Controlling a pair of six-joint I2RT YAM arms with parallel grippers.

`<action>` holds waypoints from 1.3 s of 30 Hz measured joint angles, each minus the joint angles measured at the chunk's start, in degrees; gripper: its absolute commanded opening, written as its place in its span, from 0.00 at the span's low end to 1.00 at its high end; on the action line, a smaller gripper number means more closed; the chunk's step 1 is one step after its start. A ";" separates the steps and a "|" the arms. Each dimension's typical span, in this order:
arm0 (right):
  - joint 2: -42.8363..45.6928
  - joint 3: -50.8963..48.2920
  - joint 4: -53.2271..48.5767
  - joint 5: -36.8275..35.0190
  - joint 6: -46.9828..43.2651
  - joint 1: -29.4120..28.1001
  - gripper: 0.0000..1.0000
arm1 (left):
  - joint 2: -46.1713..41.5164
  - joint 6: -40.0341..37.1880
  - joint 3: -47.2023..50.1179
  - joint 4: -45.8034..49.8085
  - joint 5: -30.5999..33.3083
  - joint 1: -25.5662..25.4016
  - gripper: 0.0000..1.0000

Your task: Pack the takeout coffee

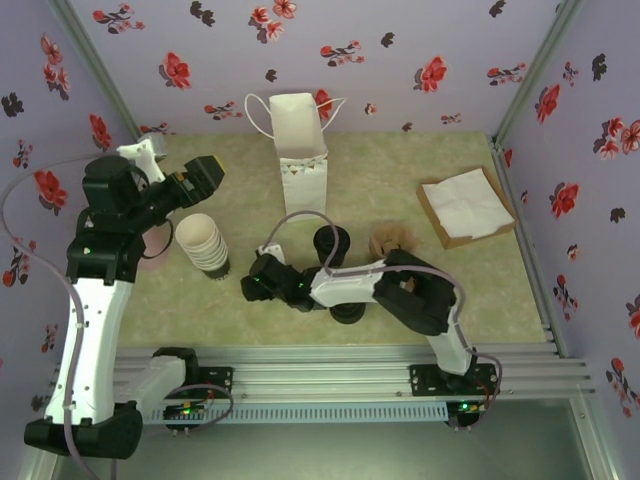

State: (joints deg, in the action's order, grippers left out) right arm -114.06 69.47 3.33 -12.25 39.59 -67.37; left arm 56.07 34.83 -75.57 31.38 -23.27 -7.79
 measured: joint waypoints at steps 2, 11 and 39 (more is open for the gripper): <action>4.68 -1.53 -2.64 0.59 -0.15 0.04 0.86 | 0.66 -0.39 -0.44 0.07 0.96 -1.99 0.99; 30.82 -5.20 -15.87 -1.09 -0.74 0.20 0.98 | 4.74 -4.02 -4.13 0.79 7.54 -13.03 0.99; 64.61 -9.97 -62.05 -9.33 8.28 26.53 0.99 | 70.31 -24.13 -75.60 33.90 25.77 -30.10 0.75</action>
State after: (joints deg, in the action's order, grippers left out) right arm -49.45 59.51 -58.72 -21.58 47.88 -40.84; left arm 126.39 10.70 -151.17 65.28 2.50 -37.89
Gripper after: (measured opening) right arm 0.991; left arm 0.761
